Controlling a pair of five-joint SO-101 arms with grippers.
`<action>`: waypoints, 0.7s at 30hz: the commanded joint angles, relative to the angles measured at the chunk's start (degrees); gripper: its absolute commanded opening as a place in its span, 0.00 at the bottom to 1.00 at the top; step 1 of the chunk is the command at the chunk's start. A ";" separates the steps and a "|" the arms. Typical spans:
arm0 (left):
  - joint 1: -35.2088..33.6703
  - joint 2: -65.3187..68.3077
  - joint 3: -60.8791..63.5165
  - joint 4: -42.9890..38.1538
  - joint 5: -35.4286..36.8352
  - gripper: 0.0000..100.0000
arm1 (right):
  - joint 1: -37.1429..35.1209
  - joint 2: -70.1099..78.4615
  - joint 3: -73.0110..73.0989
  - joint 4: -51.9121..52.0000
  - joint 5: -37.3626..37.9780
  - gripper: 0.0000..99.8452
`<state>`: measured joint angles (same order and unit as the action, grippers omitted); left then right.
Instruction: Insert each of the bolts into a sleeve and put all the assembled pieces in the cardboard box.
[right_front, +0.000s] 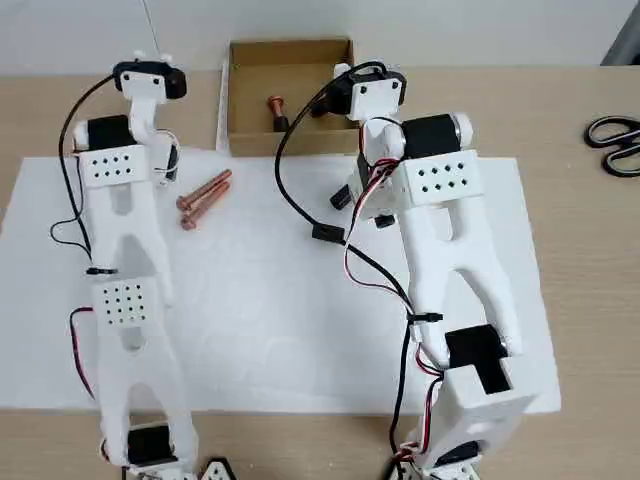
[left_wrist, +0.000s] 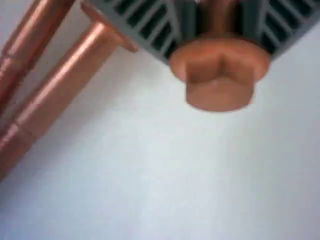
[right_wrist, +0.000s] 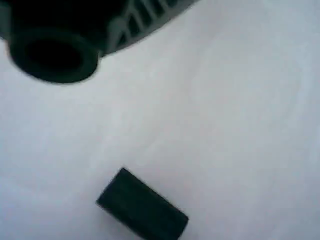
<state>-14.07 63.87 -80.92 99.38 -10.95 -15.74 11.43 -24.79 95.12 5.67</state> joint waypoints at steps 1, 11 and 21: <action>-0.70 -10.46 2.42 1.23 0.26 0.01 | 0.22 -4.18 -1.67 -0.04 0.35 0.00; -0.18 -45.54 29.23 1.14 2.99 0.01 | -1.36 -4.62 -1.67 0.40 0.26 0.00; 4.75 -80.53 56.92 0.97 3.87 0.01 | -8.48 -17.19 -1.67 0.22 0.00 0.00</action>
<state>-11.16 -6.20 -29.67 99.38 -7.43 -23.47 -0.18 -24.79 95.12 5.67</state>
